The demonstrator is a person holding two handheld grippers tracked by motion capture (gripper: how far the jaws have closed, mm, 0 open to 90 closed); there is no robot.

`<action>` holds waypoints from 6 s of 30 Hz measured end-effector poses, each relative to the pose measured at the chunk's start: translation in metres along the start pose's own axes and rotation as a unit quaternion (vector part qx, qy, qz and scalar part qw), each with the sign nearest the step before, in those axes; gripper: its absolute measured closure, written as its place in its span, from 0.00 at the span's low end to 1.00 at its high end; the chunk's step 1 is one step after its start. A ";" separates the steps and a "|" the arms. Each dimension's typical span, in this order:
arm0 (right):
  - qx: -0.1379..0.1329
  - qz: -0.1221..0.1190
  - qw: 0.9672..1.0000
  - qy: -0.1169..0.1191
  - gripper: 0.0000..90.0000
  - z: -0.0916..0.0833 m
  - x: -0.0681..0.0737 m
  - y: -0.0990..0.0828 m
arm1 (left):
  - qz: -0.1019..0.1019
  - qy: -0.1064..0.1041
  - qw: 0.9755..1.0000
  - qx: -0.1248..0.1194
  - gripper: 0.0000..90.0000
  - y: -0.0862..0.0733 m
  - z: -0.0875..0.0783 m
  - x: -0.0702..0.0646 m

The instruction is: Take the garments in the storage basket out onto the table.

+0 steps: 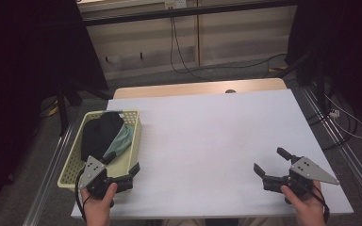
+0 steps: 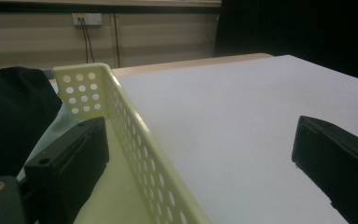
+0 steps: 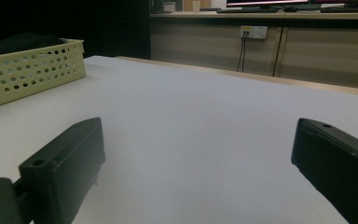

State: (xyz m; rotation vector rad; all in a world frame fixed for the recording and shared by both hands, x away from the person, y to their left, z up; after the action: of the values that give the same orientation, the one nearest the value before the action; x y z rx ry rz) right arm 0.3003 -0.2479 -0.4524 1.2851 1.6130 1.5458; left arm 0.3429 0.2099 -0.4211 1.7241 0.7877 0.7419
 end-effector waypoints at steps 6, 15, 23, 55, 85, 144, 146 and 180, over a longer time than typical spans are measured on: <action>-0.001 -0.003 1.000 -0.001 0.02 -0.002 0.001 0.001 | 0.002 0.002 1.000 -0.003 0.05 0.002 -0.002 0.000; -0.001 0.001 1.000 -0.006 0.02 -0.001 -0.002 0.000 | 0.003 0.003 1.000 -0.004 0.05 0.007 -0.004 -0.001; -0.003 0.002 1.000 -0.011 0.02 -0.004 -0.005 0.001 | 0.002 0.008 1.000 -0.015 0.04 0.019 -0.008 0.000; -0.003 -0.002 1.000 -0.005 0.02 -0.005 -0.003 0.002 | -0.005 0.044 0.999 -0.003 0.04 0.057 0.001 0.048; 0.000 -0.008 1.000 0.000 0.03 -0.004 -0.002 0.001 | -0.049 0.108 0.991 0.065 0.04 0.037 0.034 0.124; 0.016 -0.010 1.000 0.015 0.03 0.002 0.002 -0.005 | -0.060 0.116 0.966 0.221 0.00 -0.032 0.082 0.150; 0.017 -0.011 1.000 0.014 0.03 0.002 0.001 -0.005 | -0.061 0.116 0.966 0.224 0.00 -0.032 0.083 0.150; 0.013 -0.005 1.000 0.013 0.03 -0.001 -0.004 -0.003 | -0.056 0.121 0.954 0.269 0.00 -0.035 0.095 0.149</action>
State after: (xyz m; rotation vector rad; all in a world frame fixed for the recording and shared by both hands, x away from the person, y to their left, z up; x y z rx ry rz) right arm 0.2997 -0.2517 -0.4562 1.2730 1.6590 1.5467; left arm 0.5012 0.2852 -0.4642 2.0673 1.3420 0.7074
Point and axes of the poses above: each handheld gripper's, and its own axes: z roughly forward along the jaws, y roughly out of its top, x roughly to its left, the point moved 6 cm from there along z, roughly forward along the jaws, and after that the axes turned 10 degrees about z, right-handed, at the moved point
